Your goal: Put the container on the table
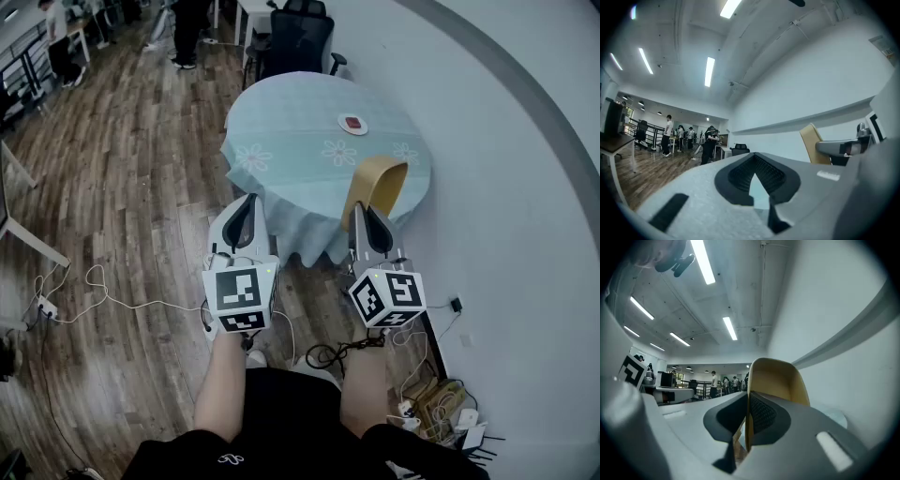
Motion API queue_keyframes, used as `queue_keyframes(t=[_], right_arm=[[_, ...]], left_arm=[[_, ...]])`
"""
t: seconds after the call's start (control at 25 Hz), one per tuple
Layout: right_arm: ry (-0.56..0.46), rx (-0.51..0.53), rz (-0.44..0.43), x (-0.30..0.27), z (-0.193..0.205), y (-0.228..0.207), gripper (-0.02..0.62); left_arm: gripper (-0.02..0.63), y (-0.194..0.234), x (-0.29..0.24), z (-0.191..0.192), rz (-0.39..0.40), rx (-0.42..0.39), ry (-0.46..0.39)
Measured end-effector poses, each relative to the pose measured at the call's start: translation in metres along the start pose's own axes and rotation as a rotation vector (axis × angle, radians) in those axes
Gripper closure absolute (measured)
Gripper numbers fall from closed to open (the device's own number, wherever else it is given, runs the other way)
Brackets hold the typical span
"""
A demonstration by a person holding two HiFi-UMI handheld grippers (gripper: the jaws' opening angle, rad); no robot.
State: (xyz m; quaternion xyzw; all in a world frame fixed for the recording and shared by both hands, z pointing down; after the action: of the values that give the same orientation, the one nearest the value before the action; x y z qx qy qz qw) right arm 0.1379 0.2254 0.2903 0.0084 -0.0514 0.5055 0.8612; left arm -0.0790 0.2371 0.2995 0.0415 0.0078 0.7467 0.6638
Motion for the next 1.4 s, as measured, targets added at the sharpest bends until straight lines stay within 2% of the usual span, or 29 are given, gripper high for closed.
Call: queue_keyframes(t=[0.2,0.36,0.6,0.88,1.04,1.24,1.4], right_arm=[[0.048,0.103,0.019,-0.005,0.006,0.023,0.572],[0.044,0.091,0.013,-0.005,0.011,0.035,0.572],[0.02,0.078,0.096,0.005,0.005,0.01,0.571],[-0.023,0.072,0.104,-0.013,-0.008,-0.006,0.571],[-0.051,0.047,0.077,-0.045,-0.002,-0.014,0.571],[-0.087,-0.005,0.02,-0.106,0.016,-0.022,0.571],[-0.081,-0.037,0.009,-0.161,0.029,-0.036,0.57]], left_arm=[[0.604,0.013,0.009,0.003,0.0,0.005,0.007],[0.604,0.021,0.009,0.011,0.01,0.021,0.025],[0.604,0.01,-0.003,0.009,0.067,0.021,0.01],[0.604,0.003,-0.025,-0.003,0.123,0.005,-0.025],[0.604,0.009,-0.042,-0.001,0.107,-0.026,-0.039],[0.604,0.012,-0.083,-0.002,0.126,-0.129,-0.07],[0.604,0.035,-0.13,0.011,0.099,-0.14,-0.024]])
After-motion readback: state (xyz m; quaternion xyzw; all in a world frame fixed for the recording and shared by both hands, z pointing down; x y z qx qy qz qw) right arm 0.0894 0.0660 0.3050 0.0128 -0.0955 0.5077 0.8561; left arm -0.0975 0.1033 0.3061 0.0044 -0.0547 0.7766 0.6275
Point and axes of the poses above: the fingertips, and each gripper's own axes: x backward along the fingers, y to its left, z out of its underside, the point moved 7 cm from there along x, backward along the fingers, and after that the axes turned 5 degrees about -z, right-handed, at the moved point
